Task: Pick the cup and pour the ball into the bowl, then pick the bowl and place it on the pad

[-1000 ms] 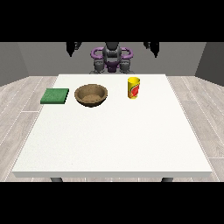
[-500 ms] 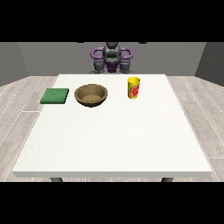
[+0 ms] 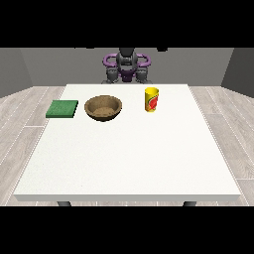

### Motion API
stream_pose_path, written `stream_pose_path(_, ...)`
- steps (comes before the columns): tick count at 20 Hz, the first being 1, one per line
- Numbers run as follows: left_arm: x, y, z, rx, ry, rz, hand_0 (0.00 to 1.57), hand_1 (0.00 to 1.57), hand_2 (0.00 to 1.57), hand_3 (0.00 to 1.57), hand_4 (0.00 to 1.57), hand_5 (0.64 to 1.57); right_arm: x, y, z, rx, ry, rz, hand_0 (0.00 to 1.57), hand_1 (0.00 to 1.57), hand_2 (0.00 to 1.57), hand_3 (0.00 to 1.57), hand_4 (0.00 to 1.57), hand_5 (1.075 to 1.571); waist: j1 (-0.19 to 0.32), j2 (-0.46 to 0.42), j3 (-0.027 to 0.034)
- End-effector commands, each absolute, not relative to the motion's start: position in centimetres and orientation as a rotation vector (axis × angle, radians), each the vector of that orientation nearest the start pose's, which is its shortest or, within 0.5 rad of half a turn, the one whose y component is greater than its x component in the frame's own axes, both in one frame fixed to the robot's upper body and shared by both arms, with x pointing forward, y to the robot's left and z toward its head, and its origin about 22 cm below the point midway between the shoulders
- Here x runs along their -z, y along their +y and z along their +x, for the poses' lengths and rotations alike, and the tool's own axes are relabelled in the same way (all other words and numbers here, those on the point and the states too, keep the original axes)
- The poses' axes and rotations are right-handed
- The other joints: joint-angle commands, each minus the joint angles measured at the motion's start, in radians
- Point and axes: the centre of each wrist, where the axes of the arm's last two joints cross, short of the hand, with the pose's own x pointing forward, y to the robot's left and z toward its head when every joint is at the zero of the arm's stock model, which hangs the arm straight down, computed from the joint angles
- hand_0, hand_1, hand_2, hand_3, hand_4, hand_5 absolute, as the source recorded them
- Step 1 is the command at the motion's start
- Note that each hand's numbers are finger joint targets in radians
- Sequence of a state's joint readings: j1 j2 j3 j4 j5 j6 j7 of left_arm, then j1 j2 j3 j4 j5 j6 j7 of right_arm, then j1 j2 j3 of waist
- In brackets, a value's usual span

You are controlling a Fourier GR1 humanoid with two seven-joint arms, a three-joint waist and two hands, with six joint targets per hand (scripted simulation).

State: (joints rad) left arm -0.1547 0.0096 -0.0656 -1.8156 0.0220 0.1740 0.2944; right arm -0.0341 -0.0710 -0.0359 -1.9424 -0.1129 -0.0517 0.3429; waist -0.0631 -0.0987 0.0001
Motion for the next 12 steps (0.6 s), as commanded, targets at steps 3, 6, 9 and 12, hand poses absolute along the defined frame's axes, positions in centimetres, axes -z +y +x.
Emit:
stream_pose_path(3,-8.1,20.0,28.1,-0.030,-1.877,0.057,0.00,0.00,0.00,0.00,0.55,1.513,-10.6,-25.1,25.1,0.042,-1.825,0.052,0.00,0.00,0.00,0.00,0.71,1.542,-0.022,0.261,-0.0002)
stream_pose_path(6,-6.5,21.9,28.6,-0.022,-1.922,0.096,0.00,0.00,0.00,0.00,0.55,1.487,-9.2,-26.2,25.1,0.045,-1.860,0.043,0.00,0.00,0.00,0.00,0.69,1.543,-0.026,0.319,-0.0002)
stream_pose_path(9,-4.4,22.5,29.7,-0.017,-1.929,0.066,0.00,0.00,0.00,0.00,0.48,1.483,-9.8,-26.5,26.1,0.041,-1.888,0.054,0.00,0.00,0.00,0.00,0.68,1.548,-0.020,0.344,-0.0005)
stream_pose_path(12,-1.2,23.2,29.5,0.003,-1.855,0.082,0.00,0.00,0.00,0.00,0.31,1.480,-8.8,-29.0,25.5,0.037,-1.854,0.062,0.00,0.00,0.00,0.00,0.68,1.553,-0.051,0.315,-0.0003)
